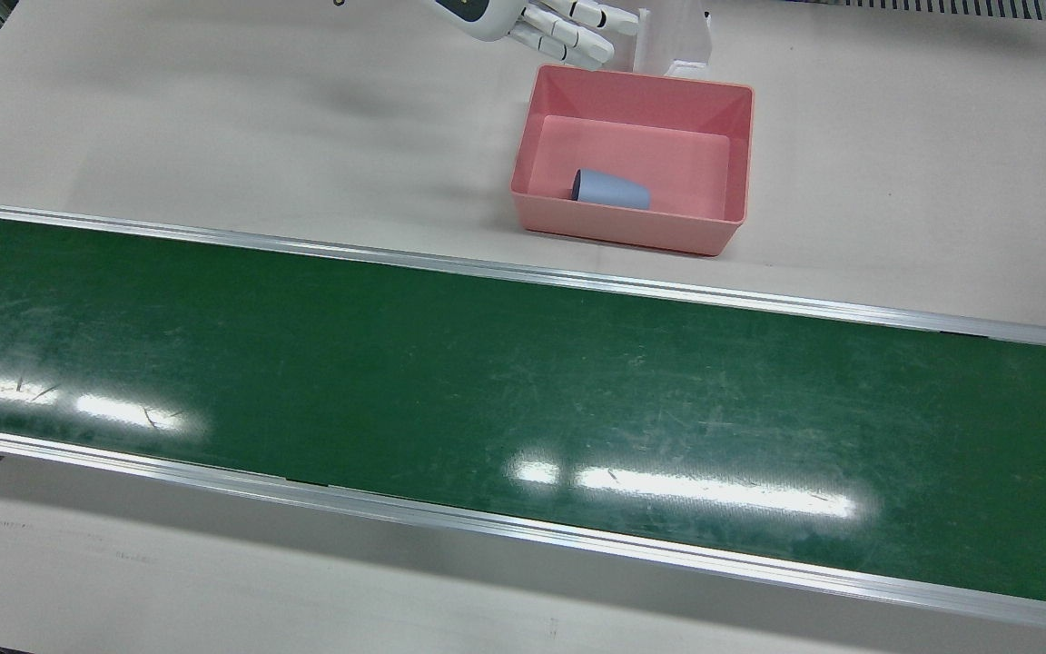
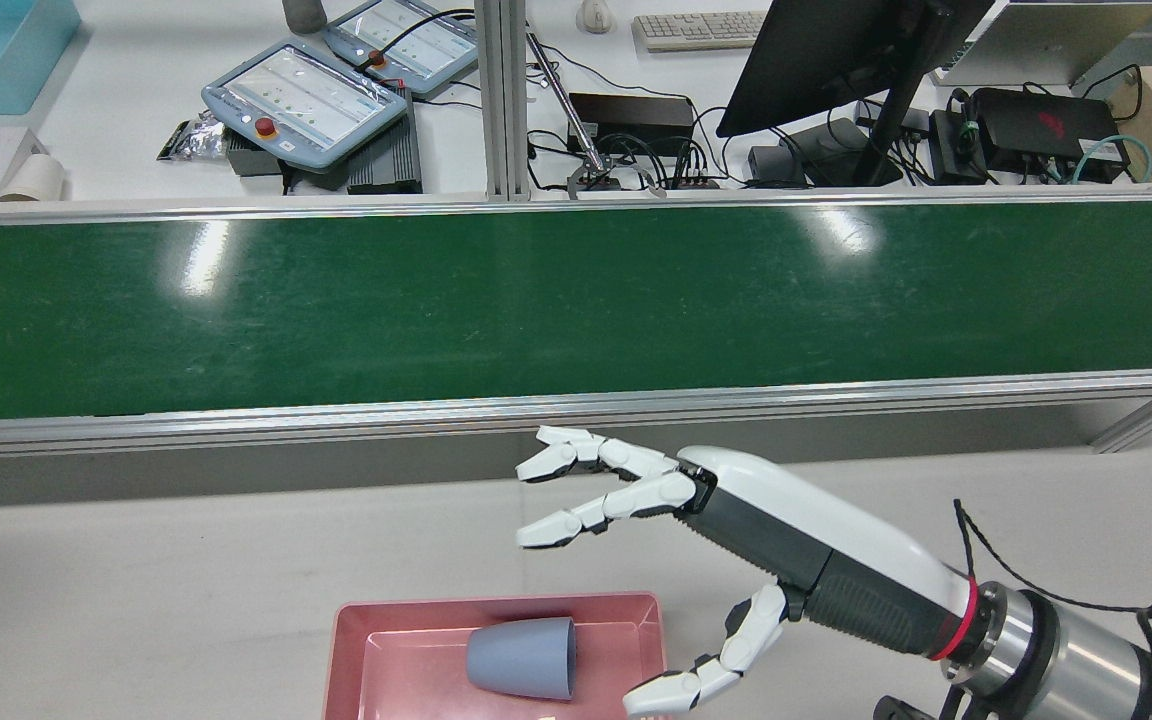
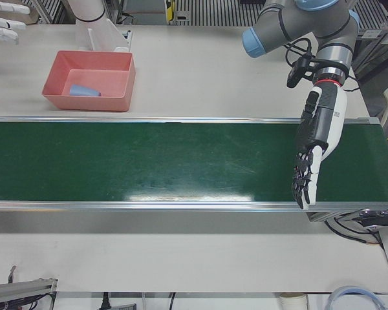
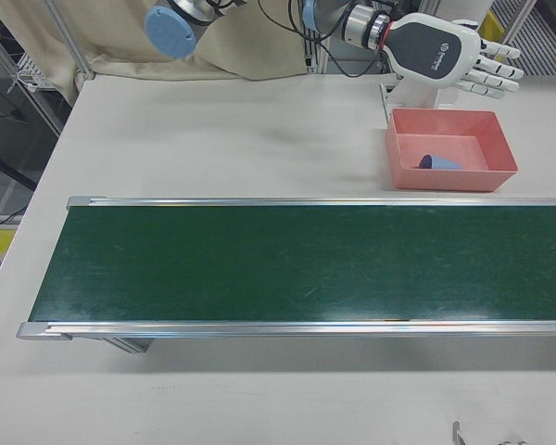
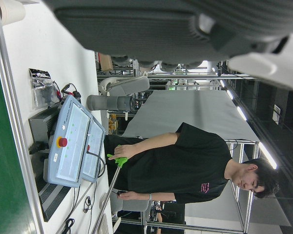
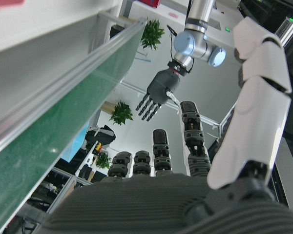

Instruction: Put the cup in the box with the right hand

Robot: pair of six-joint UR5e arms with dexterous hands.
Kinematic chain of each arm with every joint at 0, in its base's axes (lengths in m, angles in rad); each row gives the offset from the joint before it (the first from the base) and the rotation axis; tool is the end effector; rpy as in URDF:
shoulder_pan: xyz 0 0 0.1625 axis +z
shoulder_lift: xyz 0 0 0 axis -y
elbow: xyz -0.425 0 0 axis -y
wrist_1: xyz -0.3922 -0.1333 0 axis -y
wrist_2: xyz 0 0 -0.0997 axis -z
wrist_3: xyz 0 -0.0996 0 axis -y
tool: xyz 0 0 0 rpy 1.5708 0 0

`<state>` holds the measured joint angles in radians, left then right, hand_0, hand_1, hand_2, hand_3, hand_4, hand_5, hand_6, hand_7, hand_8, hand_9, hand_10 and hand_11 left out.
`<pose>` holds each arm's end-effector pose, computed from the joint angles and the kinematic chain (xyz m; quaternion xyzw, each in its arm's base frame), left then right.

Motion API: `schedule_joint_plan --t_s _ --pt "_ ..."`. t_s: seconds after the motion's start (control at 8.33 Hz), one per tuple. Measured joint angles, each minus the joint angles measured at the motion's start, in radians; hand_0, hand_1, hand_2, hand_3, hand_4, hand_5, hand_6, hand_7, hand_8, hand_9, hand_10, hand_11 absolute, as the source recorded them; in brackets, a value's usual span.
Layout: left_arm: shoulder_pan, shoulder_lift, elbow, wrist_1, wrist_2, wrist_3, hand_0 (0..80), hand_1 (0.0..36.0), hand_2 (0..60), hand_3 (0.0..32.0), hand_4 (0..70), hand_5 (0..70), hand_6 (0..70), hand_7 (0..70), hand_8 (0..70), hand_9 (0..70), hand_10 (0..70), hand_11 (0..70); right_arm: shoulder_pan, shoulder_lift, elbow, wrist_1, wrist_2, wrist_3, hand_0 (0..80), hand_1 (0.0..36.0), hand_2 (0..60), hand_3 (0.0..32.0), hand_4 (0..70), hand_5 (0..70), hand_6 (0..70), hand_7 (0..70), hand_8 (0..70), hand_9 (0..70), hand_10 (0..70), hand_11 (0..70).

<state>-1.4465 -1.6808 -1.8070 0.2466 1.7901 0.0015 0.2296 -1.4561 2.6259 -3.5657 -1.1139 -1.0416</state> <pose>-0.0460 -0.5320 0.5414 -0.1185 0.7311 -0.6606 0.1229 -0.2859 -0.2488 0.2362 -0.0434 -0.8959 0.3374 0.2859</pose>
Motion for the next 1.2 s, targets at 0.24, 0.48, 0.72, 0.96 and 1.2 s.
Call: schedule_joint_plan --t_s 0.24,0.48,0.72,0.96,1.2 --pt "0.000 0.000 0.001 -0.001 0.000 0.000 0.0 0.0 0.0 0.0 0.0 0.0 0.0 0.0 0.0 0.0 0.0 0.0 0.267 -0.016 -0.017 -0.009 -0.002 0.079 46.6 12.7 28.8 0.0 32.1 9.6 28.3 70.0 43.0 69.9 33.0 47.4" --pt "0.000 0.000 0.001 -0.001 0.000 0.000 0.0 0.0 0.0 0.0 0.0 0.0 0.0 0.0 0.0 0.0 0.0 0.0 0.551 -0.043 -0.144 -0.011 -0.002 0.138 46.4 8.3 13.7 0.0 29.4 9.5 25.4 70.0 42.6 68.7 34.5 49.3" --pt "0.000 0.000 0.001 -0.001 0.000 0.000 0.0 0.0 0.0 0.0 0.0 0.0 0.0 0.0 0.0 0.0 0.0 0.0 0.754 -0.082 -0.337 -0.003 -0.002 0.224 45.3 6.5 6.5 0.0 17.9 6.2 12.7 43.4 21.0 36.8 18.2 27.3" --pt "0.000 0.001 0.000 -0.001 0.000 0.000 0.0 0.0 0.0 0.0 0.0 0.0 0.0 0.0 0.0 0.0 0.0 0.0 0.908 -0.104 -0.624 0.134 -0.003 0.432 44.3 11.1 16.4 0.0 12.8 3.3 3.0 5.8 0.0 0.3 3.7 6.7" --pt "0.000 0.001 -0.001 -0.001 0.000 0.000 0.0 0.0 0.0 0.0 0.0 0.0 0.0 0.0 0.0 0.0 0.0 0.0 0.953 -0.114 -0.820 0.294 -0.030 0.613 45.4 8.5 5.6 0.0 9.4 3.3 2.6 4.6 0.0 1.0 1.4 3.4"
